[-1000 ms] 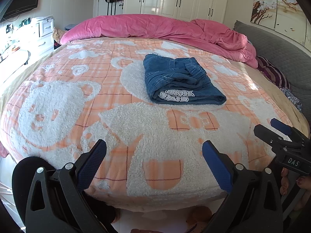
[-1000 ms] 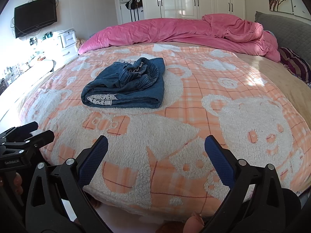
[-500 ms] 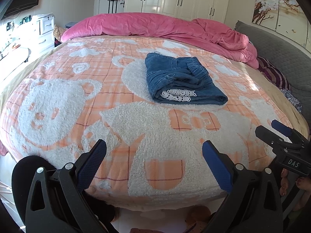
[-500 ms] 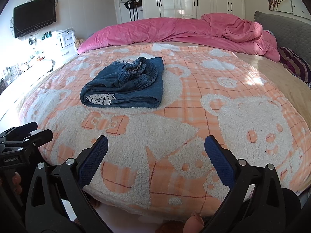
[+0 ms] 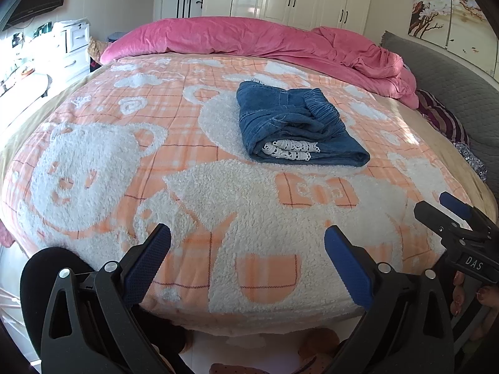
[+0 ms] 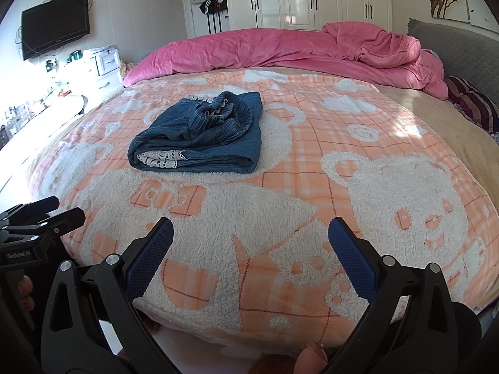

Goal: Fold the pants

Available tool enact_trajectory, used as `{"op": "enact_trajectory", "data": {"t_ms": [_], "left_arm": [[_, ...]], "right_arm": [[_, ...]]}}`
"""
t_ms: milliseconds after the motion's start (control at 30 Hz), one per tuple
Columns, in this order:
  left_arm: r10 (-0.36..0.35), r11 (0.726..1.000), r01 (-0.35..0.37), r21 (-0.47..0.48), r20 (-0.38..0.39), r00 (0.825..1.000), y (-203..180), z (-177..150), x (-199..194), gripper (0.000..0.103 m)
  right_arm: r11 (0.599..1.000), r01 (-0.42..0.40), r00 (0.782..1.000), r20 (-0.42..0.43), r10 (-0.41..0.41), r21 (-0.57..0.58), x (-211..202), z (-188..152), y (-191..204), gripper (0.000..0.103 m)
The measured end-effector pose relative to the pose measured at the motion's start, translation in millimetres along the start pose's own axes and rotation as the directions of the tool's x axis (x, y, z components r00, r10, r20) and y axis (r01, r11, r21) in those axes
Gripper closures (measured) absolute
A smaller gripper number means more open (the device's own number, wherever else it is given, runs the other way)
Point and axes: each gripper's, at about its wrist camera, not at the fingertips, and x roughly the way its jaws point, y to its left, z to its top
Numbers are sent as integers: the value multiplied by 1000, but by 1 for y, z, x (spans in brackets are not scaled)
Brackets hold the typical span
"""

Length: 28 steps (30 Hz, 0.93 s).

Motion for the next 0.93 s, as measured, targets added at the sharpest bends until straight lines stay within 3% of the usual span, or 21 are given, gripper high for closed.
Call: {"op": "enact_trajectory", "data": {"t_ms": [400,500,600,667,733,800,867,933], "left_arm": [[27,999,-26,25,-29,999,-3,1,6,5],[-11,1000,11,9,-60,998,1,1,13,5],[-113,992,111,-65,-33,993,17,8,13,5],[-106,990,102,-102,-36,994,32,22,17,5],[-31,991,23,-129,-64,997,57,46,32,5],[49,990,-62,-128,-104,993,87,72,54,5],[142,972,-162,-173,-123,982,131,101,78,5],[223,941,-258,-218,-173,960,173,125,105,5]], "right_arm": [[1000,0,1000,-2,0,3,1,0,-2,9],[1000,-2,1000,-9,2,18,0,1,-9,9],[999,6,1000,-24,-5,38,2,4,-21,9],[998,24,999,-41,-21,66,7,13,-35,9],[988,64,997,-56,-57,137,11,29,-71,9],[972,162,986,-59,-154,171,13,47,-111,9],[941,262,965,-73,-252,215,18,70,-166,9],[896,357,934,-130,-334,265,30,88,-227,9]]}}
